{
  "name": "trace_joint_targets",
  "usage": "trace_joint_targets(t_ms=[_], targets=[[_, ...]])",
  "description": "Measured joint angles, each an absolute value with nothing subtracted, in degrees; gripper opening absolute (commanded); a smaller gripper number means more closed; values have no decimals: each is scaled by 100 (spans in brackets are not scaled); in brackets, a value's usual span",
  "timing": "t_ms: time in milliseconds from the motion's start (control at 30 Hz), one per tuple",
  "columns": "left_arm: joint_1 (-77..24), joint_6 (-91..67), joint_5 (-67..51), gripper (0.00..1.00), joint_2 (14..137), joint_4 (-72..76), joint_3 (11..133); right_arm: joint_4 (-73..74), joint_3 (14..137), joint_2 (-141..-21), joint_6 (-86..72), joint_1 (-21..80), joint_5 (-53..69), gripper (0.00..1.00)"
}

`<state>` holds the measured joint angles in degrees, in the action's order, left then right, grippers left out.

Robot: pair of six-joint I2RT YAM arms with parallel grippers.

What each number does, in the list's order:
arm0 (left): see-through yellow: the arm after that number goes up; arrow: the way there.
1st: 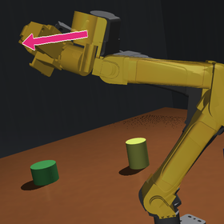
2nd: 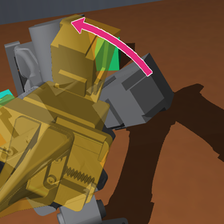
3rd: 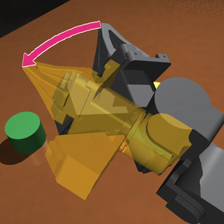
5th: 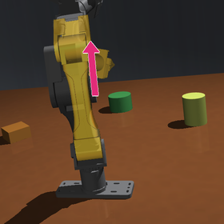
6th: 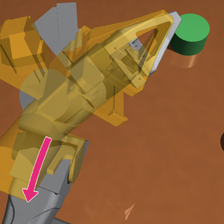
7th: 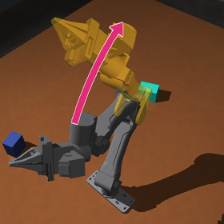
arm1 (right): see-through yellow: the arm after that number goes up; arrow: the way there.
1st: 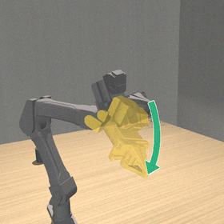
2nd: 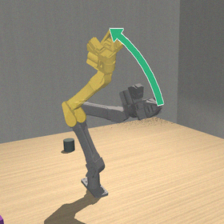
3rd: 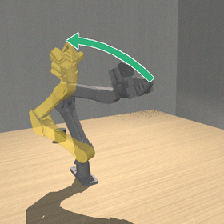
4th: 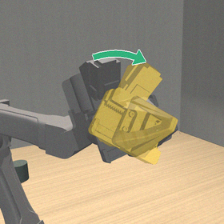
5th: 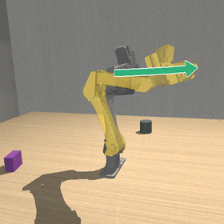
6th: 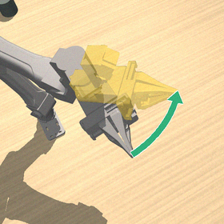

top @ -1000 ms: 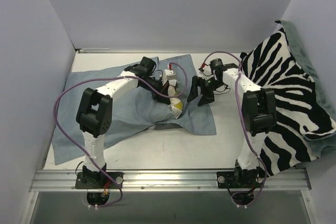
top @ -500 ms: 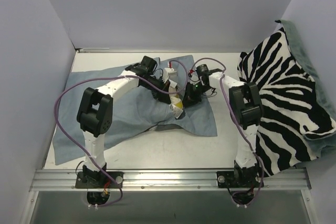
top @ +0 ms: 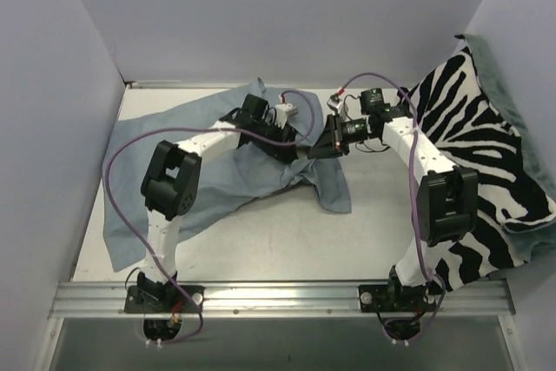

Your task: Put the pillow into the pillowcase

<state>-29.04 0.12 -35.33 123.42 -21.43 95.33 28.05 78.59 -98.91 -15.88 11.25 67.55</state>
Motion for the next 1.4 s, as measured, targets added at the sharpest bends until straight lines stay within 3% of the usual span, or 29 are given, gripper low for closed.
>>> trace_joint_targets(t_ms=[33,133,267,333,467,567,700,900,933,1100,1267,1400], targets=[[-2902,-69,-3863,98,12274,-1815,9349,2864,7990,-9996,-1640,1135,6799,0],[-2827,-191,-4740,97,11832,-1334,8759,2917,8401,-10379,-1758,1083,6788,0],[-2440,119,-5487,97,10919,-1984,8584,3037,8925,-10803,-1811,1055,6598,0],[-2117,311,-5625,97,10374,-2316,8584,3065,9181,-11002,-1763,1114,6383,7],[-1343,799,-5398,97,9435,-2934,8604,3361,9776,-11526,-1387,1527,6003,42],[-899,1221,-4890,97,9240,-3503,8617,3948,10372,-12081,-620,2032,5712,54],[-436,1553,-4071,97,9537,-4272,8613,4943,10433,-12366,467,2550,5323,54],[-259,2200,-2661,97,10112,-4930,8350,6134,10012,-12256,1437,1975,4875,69],[-270,2342,-2491,95,10175,-4982,8243,6267,10022,-12245,1525,1761,4790,83],[-421,3098,-2139,78,10763,-5089,8086,6486,10138,-11946,1804,834,4152,90],[-1133,3505,-1811,78,12283,-5747,9861,6263,9749,-11281,1708,676,3052,90],[-1743,3317,-1824,92,13321,-5813,11697,6023,9325,-11238,1535,602,2477,91]])
